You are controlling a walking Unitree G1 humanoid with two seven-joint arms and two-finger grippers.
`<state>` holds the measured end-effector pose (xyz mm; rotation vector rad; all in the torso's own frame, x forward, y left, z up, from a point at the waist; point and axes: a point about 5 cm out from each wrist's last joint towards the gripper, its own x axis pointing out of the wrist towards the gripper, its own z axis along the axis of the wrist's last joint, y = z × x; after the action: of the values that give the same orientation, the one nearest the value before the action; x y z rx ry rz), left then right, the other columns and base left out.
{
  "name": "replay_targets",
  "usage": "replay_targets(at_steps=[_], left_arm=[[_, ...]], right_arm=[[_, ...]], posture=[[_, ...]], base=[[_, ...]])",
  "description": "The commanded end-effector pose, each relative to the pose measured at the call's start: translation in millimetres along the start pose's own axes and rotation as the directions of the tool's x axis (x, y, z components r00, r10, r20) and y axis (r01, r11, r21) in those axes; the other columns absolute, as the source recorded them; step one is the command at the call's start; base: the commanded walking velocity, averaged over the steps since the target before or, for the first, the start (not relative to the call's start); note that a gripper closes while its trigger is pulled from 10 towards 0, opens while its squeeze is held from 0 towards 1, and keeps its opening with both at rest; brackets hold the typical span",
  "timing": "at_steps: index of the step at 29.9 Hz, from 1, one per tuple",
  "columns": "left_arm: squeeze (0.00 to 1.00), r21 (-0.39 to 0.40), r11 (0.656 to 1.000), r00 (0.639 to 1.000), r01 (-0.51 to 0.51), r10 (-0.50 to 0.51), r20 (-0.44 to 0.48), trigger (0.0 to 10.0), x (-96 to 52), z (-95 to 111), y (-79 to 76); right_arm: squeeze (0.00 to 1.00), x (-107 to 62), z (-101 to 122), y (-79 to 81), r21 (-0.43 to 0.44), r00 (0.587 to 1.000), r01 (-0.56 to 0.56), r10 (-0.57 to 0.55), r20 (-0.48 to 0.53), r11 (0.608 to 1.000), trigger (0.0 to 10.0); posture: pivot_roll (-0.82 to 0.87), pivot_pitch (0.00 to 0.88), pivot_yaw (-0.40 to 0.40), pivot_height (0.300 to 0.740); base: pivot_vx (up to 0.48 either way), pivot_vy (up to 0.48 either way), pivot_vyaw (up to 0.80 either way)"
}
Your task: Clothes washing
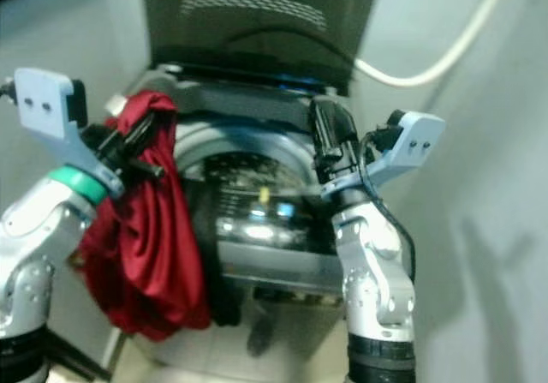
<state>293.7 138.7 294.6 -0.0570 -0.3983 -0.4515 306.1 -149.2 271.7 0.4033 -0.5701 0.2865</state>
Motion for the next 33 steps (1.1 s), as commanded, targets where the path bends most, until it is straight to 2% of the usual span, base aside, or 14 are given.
replay_targets(at_steps=[1, 10, 20, 33], left_arm=[[0.00, 0.001, 1.000, 1.000, 0.014, -0.014, 0.016, 10.0, 0.4, 3.5, -2.3], [0.00, -0.002, 1.000, 1.000, 0.007, -0.007, 0.021, 10.0, 0.2, 5.3, -1.9], [0.00, -0.001, 1.000, 1.000, 0.005, -0.005, 0.022, 10.0, 0.5, 5.5, -1.7], [0.00, -0.008, 1.000, 1.000, -0.009, 0.009, 0.021, 10.0, 0.3, 5.4, 0.0]], right_arm=[[0.00, -1.8, -1.4, -2.5, 0.016, 1.000, 0.013, -0.013, -0.008, 1.000, 10.0], [0.00, -1.4, 0.4, -9.2, 0.049, 0.998, 0.061, -0.061, -0.003, 0.997, 10.0], [0.00, -0.4, -0.3, -6.7, 0.043, 0.999, 0.050, -0.049, -0.006, 0.998, 10.0], [0.00, -1.0, -2.2, -5.0, 0.030, 0.999, 0.038, -0.037, -0.016, 0.999, 10.0]], posture=[[-0.04, 0.054, 0.039, 0.740], [-0.04, 0.056, 0.036, 0.740], [-0.04, 0.056, 0.036, 0.740], [-0.04, 0.056, 0.034, 0.740]], base=[[0.000, 0.000, -0.77], [0.000, 0.000, -0.78], [0.000, 0.000, -0.77], [0.000, 0.443, 0.00]])
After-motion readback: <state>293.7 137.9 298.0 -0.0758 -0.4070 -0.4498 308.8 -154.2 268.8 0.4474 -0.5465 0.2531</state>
